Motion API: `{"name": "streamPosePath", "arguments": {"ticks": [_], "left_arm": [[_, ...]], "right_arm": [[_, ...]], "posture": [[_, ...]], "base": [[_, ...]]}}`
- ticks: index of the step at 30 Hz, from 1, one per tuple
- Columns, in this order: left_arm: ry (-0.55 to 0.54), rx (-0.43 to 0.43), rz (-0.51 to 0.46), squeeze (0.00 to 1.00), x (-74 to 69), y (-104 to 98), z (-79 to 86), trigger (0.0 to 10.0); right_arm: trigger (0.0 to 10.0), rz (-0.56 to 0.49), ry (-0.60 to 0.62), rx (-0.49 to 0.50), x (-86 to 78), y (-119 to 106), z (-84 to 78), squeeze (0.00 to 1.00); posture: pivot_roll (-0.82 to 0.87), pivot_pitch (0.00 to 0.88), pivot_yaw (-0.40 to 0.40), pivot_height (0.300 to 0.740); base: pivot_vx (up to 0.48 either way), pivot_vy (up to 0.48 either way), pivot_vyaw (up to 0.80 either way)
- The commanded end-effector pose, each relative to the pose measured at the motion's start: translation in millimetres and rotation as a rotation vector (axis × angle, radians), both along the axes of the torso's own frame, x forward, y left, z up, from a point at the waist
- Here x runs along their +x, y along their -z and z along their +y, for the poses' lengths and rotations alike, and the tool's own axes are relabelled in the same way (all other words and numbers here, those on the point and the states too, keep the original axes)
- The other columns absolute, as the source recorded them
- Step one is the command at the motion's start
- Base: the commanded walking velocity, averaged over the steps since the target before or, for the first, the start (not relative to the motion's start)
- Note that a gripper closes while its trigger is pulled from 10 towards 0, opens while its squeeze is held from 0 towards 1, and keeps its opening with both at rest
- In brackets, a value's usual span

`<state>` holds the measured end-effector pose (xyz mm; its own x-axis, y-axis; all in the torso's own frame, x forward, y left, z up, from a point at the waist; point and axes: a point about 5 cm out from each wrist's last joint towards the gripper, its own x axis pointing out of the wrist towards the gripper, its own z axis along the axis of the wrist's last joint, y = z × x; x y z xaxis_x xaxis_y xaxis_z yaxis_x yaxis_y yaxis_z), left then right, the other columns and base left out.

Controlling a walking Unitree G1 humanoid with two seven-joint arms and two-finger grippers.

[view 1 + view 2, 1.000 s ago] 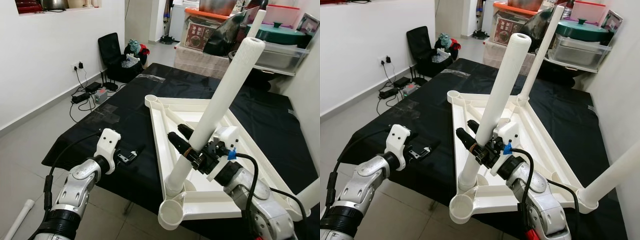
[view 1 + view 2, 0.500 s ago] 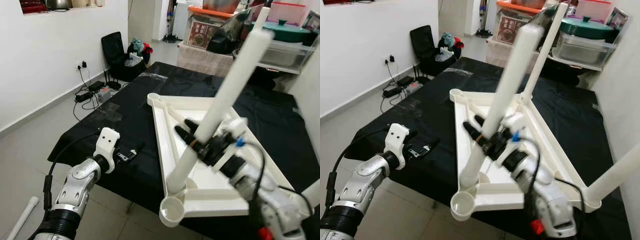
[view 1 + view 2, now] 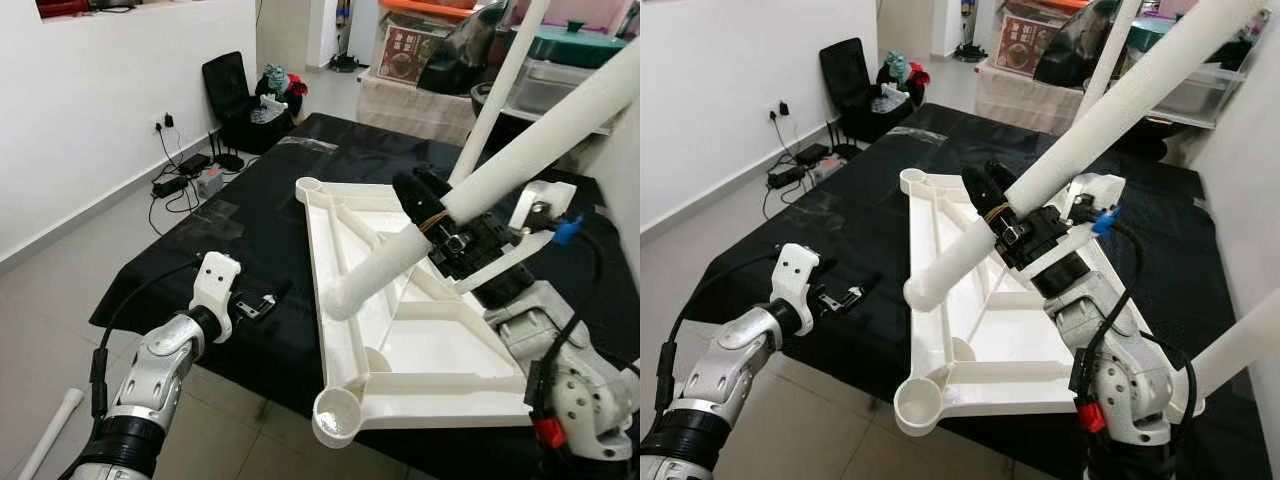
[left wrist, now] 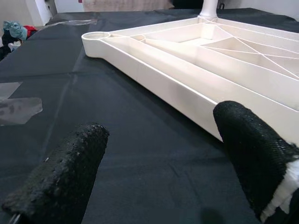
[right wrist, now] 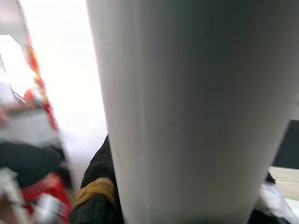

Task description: Building children table

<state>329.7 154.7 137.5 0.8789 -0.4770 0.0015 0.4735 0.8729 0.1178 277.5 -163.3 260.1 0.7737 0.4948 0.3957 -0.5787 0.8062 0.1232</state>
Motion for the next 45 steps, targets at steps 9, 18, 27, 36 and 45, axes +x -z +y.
{"name": "streamPosePath", "arguments": {"ticks": [9,18,27,36,45], "left_arm": [[-0.011,-0.006,0.002,0.00,0.4,3,-0.7,10.0],[-0.018,-0.003,0.000,0.00,0.9,3,-0.7,10.0],[-0.015,-0.009,0.000,0.00,0.6,4,-4.9,10.0],[-0.029,-0.009,0.000,0.00,-1.2,5,-1.8,10.0],[-0.031,-0.012,0.006,0.00,-1.2,6,-1.6,10.0]], "right_arm": [[10.0,0.034,0.295,-0.080,21.1,10,-8.3,0.00],[10.0,-0.018,0.507,-0.001,30.6,4,-12.1,0.00],[10.0,-0.186,0.676,0.000,35.6,-13,-3.9,0.00],[10.0,-0.119,0.673,0.009,43.5,15,14.6,0.00],[10.0,0.098,0.373,0.170,36.5,24,21.5,0.00]], "posture": [[0.05,0.000,-0.092,0.740],[0.06,0.000,-0.094,0.740],[0.06,0.000,-0.098,0.740],[0.07,0.000,-0.107,0.740],[0.04,0.000,-0.092,0.740]], "base": [[0.000,0.000,0.00],[0.000,0.000,0.00],[0.000,0.000,0.00],[0.000,0.000,0.00],[0.000,0.000,0.00]]}}
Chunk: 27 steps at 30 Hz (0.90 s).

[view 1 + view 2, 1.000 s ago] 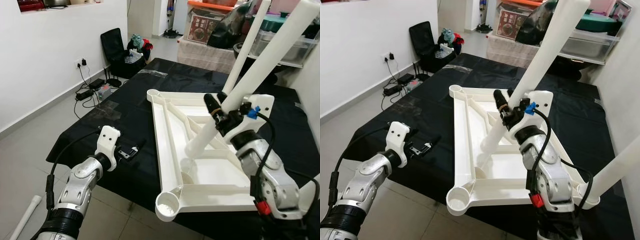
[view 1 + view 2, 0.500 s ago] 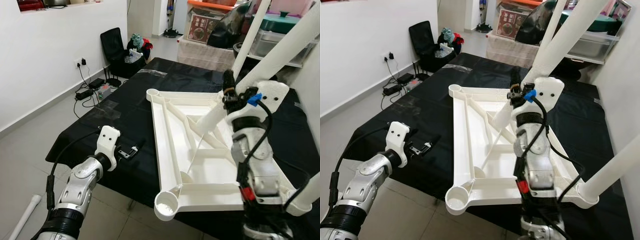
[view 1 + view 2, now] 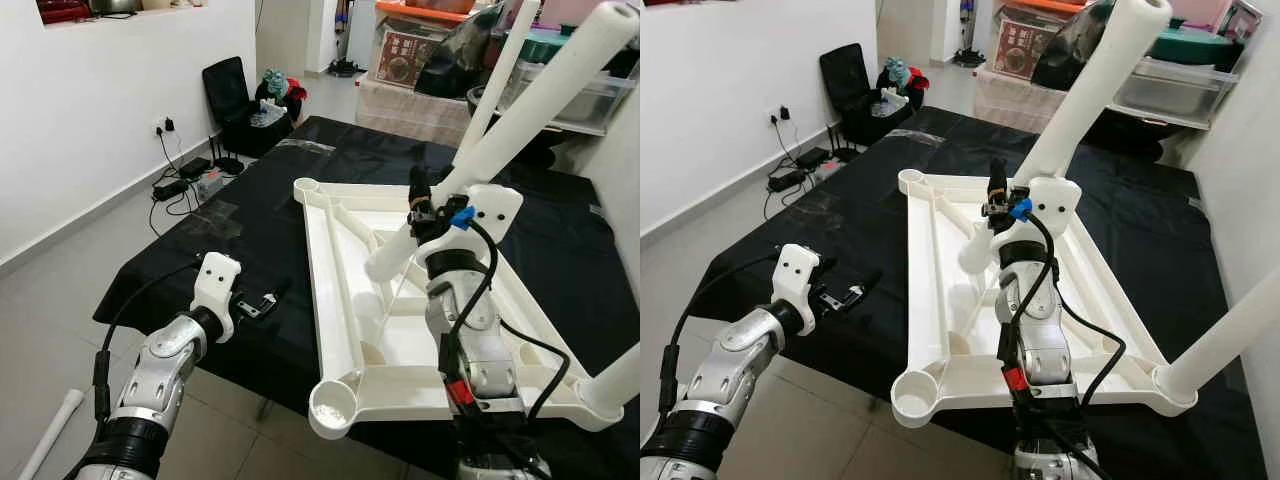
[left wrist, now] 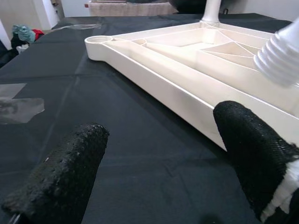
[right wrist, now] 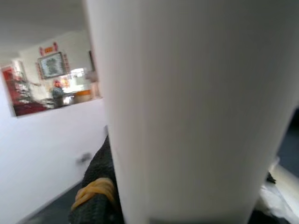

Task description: Building children table

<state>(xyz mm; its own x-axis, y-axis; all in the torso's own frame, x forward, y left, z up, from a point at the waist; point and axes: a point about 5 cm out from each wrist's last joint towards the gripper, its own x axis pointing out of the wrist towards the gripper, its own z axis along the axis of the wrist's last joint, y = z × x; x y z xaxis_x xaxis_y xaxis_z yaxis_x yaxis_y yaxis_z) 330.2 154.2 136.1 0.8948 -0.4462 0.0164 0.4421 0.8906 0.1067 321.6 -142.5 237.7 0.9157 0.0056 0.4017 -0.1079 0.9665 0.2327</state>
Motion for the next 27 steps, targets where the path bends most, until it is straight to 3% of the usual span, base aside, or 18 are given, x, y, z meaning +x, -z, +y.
{"name": "streamPosePath", "arguments": {"ticks": [1,2,3,4,6,11,12,13,15,19,21,22,23,24,27], "left_arm": [[0.004,0.004,0.014,0.00,-1.6,4,-1.1,10.0],[0.004,0.004,0.014,0.00,-1.6,4,-1.1,10.0],[0.007,0.005,0.018,0.00,-1.2,5,-2.1,10.0],[0.007,0.005,0.018,0.00,-1.2,5,-2.1,10.0],[0.011,0.005,0.022,0.00,-0.8,6,-3.6,10.0],[0.012,0.004,0.023,0.00,-0.8,6,-4.0,10.0],[0.012,0.003,0.024,0.00,-0.9,7,-4.5,10.0],[0.012,0.003,0.024,0.00,-0.9,7,-4.5,10.0],[0.009,0.002,0.026,0.00,-1.0,8,-4.0,10.0],[0.006,0.003,0.028,0.00,-1.0,8,-3.3,10.0],[0.005,0.003,0.028,0.00,-1.0,8,-3.3,10.0],[0.004,0.003,0.027,0.00,-1.1,8,-3.3,10.0],[0.004,0.003,0.027,0.00,-1.1,8,-3.3,10.0],[0.002,0.004,0.026,0.00,-1.2,8,-2.5,10.0],[0.001,0.006,0.026,0.00,-1.3,8,-1.7,10.0]], "right_arm": [[10.0,0.047,-0.142,0.076,-7.6,1,0.7,0.00],[10.0,0.047,-0.142,0.076,-7.6,1,0.7,0.00],[10.0,0.067,-0.269,0.106,-17.0,0,0.3,0.00],[10.0,0.067,-0.269,0.106,-17.0,0,0.3,0.00],[10.0,0.079,-0.405,0.115,-31.6,-3,-10.7,0.00],[10.0,0.083,-0.426,0.109,-35.1,-3,-19.2,0.00],[10.0,0.103,-0.453,0.103,-38.9,-2,-32.9,0.00],[10.0,0.103,-0.453,0.103,-38.9,-2,-32.9,0.00],[10.0,0.125,-0.528,0.129,-45.6,-5,-48.8,0.00],[10.0,0.143,-0.571,0.130,-48.8,-8,-52.3,0.00],[10.0,0.161,-0.587,0.111,-50.1,-6,-52.8,0.00],[10.0,0.194,-0.609,0.030,-54.1,-4,-58.1,0.00],[10.0,0.194,-0.609,0.030,-54.1,-4,-58.1,0.00],[10.0,0.230,-0.617,-0.062,-56.7,-3,-67.0,0.00],[10.0,0.256,-0.621,-0.127,-58.3,-4,-74.7,0.00]], "posture": [[0.04,0.000,-0.092,0.740],[0.04,0.000,-0.092,0.740],[0.04,0.000,-0.089,0.740],[0.04,0.000,-0.089,0.740],[0.02,0.000,-0.086,0.740],[0.02,0.000,-0.086,0.740],[0.02,0.000,-0.087,0.740],[0.02,0.000,-0.087,0.740],[0.02,0.000,-0.089,0.740],[0.02,0.000,-0.089,0.740],[0.03,0.000,-0.091,0.740],[0.03,0.000,-0.091,0.740],[0.03,0.000,-0.091,0.740],[0.03,0.000,-0.093,0.740],[0.03,0.000,-0.092,0.740]], "base": [[0.000,0.000,0.00],[0.000,0.000,0.00],[0.000,0.000,0.00],[0.000,0.000,0.00],[0.000,0.000,0.00],[0.000,0.000,0.00],[0.000,0.000,0.00],[0.000,0.000,0.00],[0.000,0.000,0.00],[0.000,0.000,0.00],[0.000,0.000,0.00],[0.000,0.000,0.00],[0.000,0.000,0.00],[0.000,0.000,0.00],[0.000,0.000,0.00]]}}
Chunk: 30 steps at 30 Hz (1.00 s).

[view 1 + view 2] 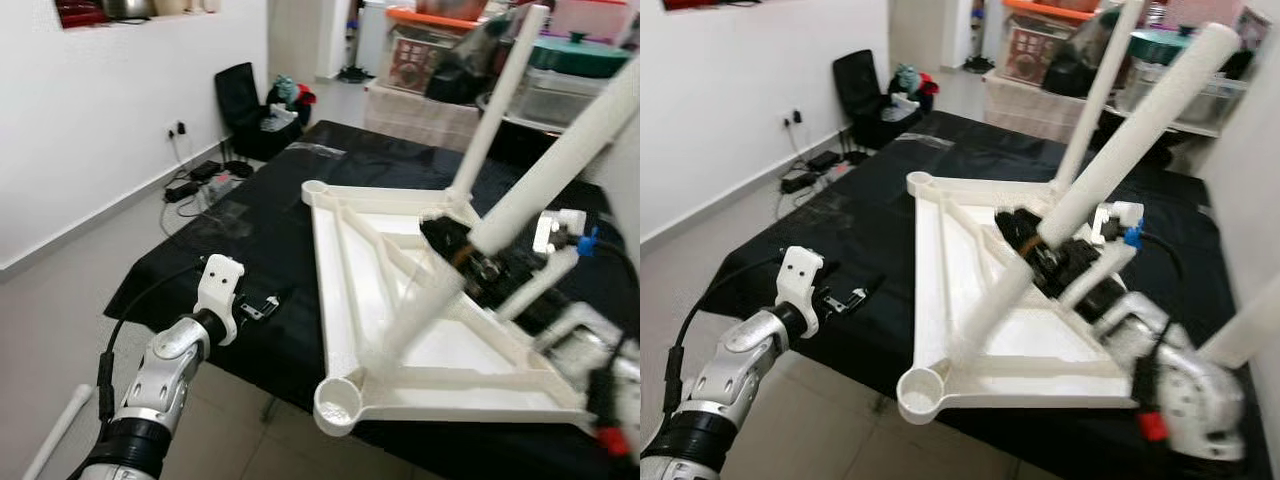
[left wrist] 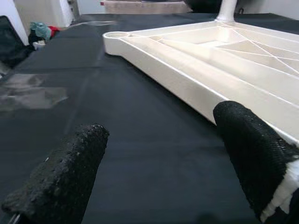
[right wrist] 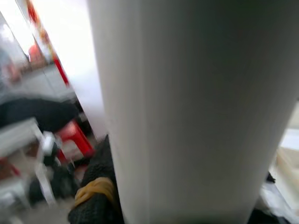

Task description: Building children table

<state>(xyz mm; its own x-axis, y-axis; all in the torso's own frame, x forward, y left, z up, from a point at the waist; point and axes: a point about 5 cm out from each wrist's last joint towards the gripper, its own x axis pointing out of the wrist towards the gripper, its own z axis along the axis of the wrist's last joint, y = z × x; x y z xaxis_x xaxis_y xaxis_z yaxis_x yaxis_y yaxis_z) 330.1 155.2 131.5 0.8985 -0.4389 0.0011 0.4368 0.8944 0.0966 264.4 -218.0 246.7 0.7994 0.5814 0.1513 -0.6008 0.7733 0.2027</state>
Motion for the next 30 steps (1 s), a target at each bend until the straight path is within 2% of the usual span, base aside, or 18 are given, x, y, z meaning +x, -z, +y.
{"name": "streamPosePath", "arguments": {"ticks": [1,3,4,5,6,10,16,21,23,27,30], "left_arm": [[0.008,0.010,0.008,0.00,-1.3,4,-1.9,10.0],[0.008,0.010,0.008,0.00,-1.3,4,-1.9,10.0],[0.006,0.011,0.008,0.00,-1.3,4,-1.8,10.0],[0.006,0.011,0.008,0.00,-1.3,4,-1.8,10.0],[0.006,0.011,0.007,0.00,-1.4,4,-2.6,10.0],[0.004,0.012,0.007,0.00,-2.1,5,-2.6,10.0],[-0.002,0.018,0.007,0.00,-2.3,5,0.1,10.0],[-0.001,0.018,0.006,0.00,-1.8,4,-0.4,10.0],[0.000,0.020,0.005,0.00,-1.5,4,-0.8,10.0],[0.003,0.024,0.006,0.00,-1.7,5,-1.7,10.0],[0.003,0.024,0.006,0.00,-1.7,5,-1.7,10.0]], "right_arm": [[10.0,0.026,-0.020,-0.039,-2.1,3,-4.9,0.00],[10.0,0.026,-0.020,-0.039,-2.1,3,-4.9,0.00],[10.0,0.025,-0.010,-0.110,-1.3,1,-12.1,0.00],[10.0,0.025,-0.010,-0.110,-1.3,1,-12.1,0.00],[10.0,0.030,-0.006,-0.186,-1.2,-1,-18.8,0.00],[10.0,0.040,-0.021,-0.265,-2.7,-4,-24.4,0.00],[10.0,0.064,-0.092,-0.288,-6.0,-2,-18.2,0.00],[10.0,0.066,-0.109,-0.269,-6.4,-5,-18.5,0.00],[10.0,0.069,-0.121,-0.277,-7.7,-7,-20.8,0.00],[10.0,0.089,-0.090,-0.378,-8.3,-3,-36.5,0.00],[10.0,0.089,-0.090,-0.378,-8.3,-3,-36.5,0.00]], "posture": [[0.03,0.000,-0.093,0.740],[0.03,0.000,-0.093,0.740],[0.03,0.000,-0.095,0.740],[0.03,0.000,-0.095,0.740],[0.03,0.000,-0.097,0.740],[0.04,0.000,-0.099,0.740],[0.04,0.000,-0.097,0.740],[0.04,0.000,-0.094,0.740],[0.04,0.000,-0.093,0.740],[0.04,0.000,-0.092,0.740],[0.04,0.000,-0.092,0.740]], "base": [[0.000,0.000,0.00],[0.000,0.000,0.00],[0.000,0.000,0.00],[0.000,0.000,0.00],[0.000,0.000,0.00],[0.000,0.000,0.00],[0.000,0.000,0.00],[0.000,0.000,0.00],[0.000,0.000,0.00],[0.000,0.000,0.00],[0.000,0.000,0.00]]}}
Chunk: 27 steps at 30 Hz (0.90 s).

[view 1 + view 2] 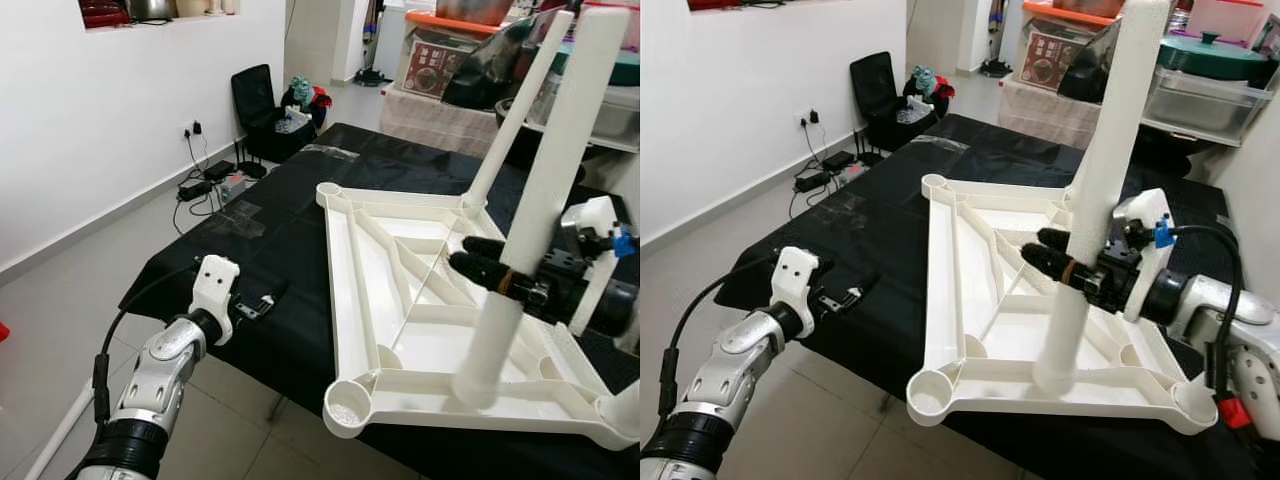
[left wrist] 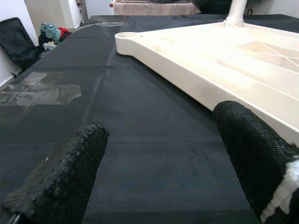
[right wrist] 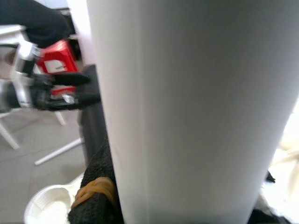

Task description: Building children table

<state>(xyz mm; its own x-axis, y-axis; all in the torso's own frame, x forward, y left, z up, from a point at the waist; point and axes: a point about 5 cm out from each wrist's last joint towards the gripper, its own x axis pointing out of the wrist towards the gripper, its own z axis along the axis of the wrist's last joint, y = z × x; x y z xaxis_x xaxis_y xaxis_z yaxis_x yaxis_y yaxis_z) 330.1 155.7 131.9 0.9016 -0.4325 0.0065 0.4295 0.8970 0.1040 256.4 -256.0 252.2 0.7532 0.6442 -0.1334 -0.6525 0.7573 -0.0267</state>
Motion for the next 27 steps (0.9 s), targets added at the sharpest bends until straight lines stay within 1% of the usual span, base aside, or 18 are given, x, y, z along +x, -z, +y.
{"name": "streamPosePath", "arguments": {"ticks": [1,2,3,4,5,6,7,8,10,13,16,17,19,21,22,24,26,27], "left_arm": [[0.011,0.021,0.014,0.00,-1.8,6,-2.4,10.0],[0.011,0.021,0.014,0.00,-1.8,6,-2.4,10.0],[0.011,0.024,0.013,0.00,-1.6,6,-2.3,10.0],[0.011,0.024,0.013,0.00,-1.6,6,-2.3,10.0],[0.010,0.026,0.012,0.00,-1.3,5,-2.2,10.0],[0.010,0.026,0.012,0.00,-1.3,5,-2.2,10.0],[0.010,0.028,0.010,0.00,-1.0,5,-2.1,10.0],[0.010,0.029,0.009,0.00,-0.9,5,-2.1,10.0],[0.010,0.029,0.009,0.00,-0.9,5,-2.1,10.0],[0.007,0.034,0.006,0.00,-0.9,5,-1.9,10.0],[0.006,0.035,0.005,0.00,-1.0,5,-1.5,10.0],[0.001,0.036,0.006,0.00,-1.2,5,-0.1,10.0],[0.001,0.036,0.006,0.00,-1.2,5,-0.1,10.0],[-0.002,0.036,0.006,0.00,-1.4,6,0.1,10.0],[-0.002,0.036,0.006,0.00,-1.4,6,0.1,10.0],[-0.002,0.035,0.006,0.00,-1.3,6,-0.5,10.0],[0.000,0.035,0.006,0.00,-0.5,6,-1.7,10.0],[0.000,0.035,0.006,0.00,-0.5,6,-1.7,10.0]], "right_arm": [[10.0,0.017,0.010,-0.058,0.5,5,-4.2,0.00],[10.0,0.017,0.010,-0.058,0.5,5,-4.2,0.00],[10.0,0.026,0.055,-0.153,3.2,13,-12.7,0.00],[10.0,0.026,0.055,-0.153,3.2,13,-12.7,0.00],[10.0,0.034,0.086,-0.228,5.3,21,-18.1,0.00],[10.0,0.034,0.086,-0.228,5.3,21,-18.1,0.00],[10.0,0.038,0.117,-0.296,8.2,29,-21.3,0.00],[10.0,0.040,0.133,-0.348,10.2,36,-22.4,0.00],[10.0,0.040,0.133,-0.348,10.2,36,-22.4,0.00],[10.0,0.042,0.166,-0.501,15.1,52,-22.0,0.00],[10.0,0.044,0.167,-0.529,15.8,55,-22.2,0.00],[10.0,0.054,0.170,-0.572,16.2,64,-22.4,0.00],[10.0,0.054,0.170,-0.572,16.2,64,-22.4,0.00],[10.0,0.037,0.219,-0.647,19.7,72,-27.2,0.00],[10.0,0.037,0.219,-0.647,19.7,72,-27.2,0.00],[10.0,-0.002,0.270,-0.656,25.3,72,-29.5,0.00],[10.0,-0.113,0.346,-0.576,39.1,67,-21.5,0.00],[10.0,-0.113,0.346,-0.576,39.1,67,-21.5,0.00]], "posture": [[0.04,0.000,-0.092,0.740],[0.04,0.000,-0.092,0.740],[0.04,0.000,-0.092,0.740],[0.04,0.000,-0.092,0.740],[0.04,0.000,-0.090,0.740],[0.04,0.000,-0.090,0.740],[0.04,0.000,-0.090,0.740],[0.04,0.000,-0.090,0.740],[0.04,0.000,-0.090,0.740],[0.04,0.000,-0.094,0.740],[0.04,0.000,-0.094,0.740],[0.05,0.000,-0.096,0.740],[0.05,0.000,-0.096,0.740],[0.05,0.000,-0.096,0.740],[0.05,0.000,-0.096,0.740],[0.04,0.000,-0.095,0.740],[0.04,0.000,-0.092,0.740],[0.04,0.000,-0.092,0.740]], "base": [[0.000,0.000,0.00],[0.000,0.000,0.00],[0.000,0.000,0.00],[0.000,0.000,0.00],[0.000,0.000,0.00],[0.000,0.000,0.00],[0.000,0.000,0.00],[0.000,0.000,0.00],[0.000,0.000,0.00],[0.000,0.000,0.00],[0.000,0.000,0.00],[0.000,0.000,0.00],[0.000,0.000,0.00],[0.000,0.000,0.00],[0.000,0.000,0.00],[0.000,0.000,0.00],[0.000,0.000,0.00],[0.000,0.000,0.00]]}}
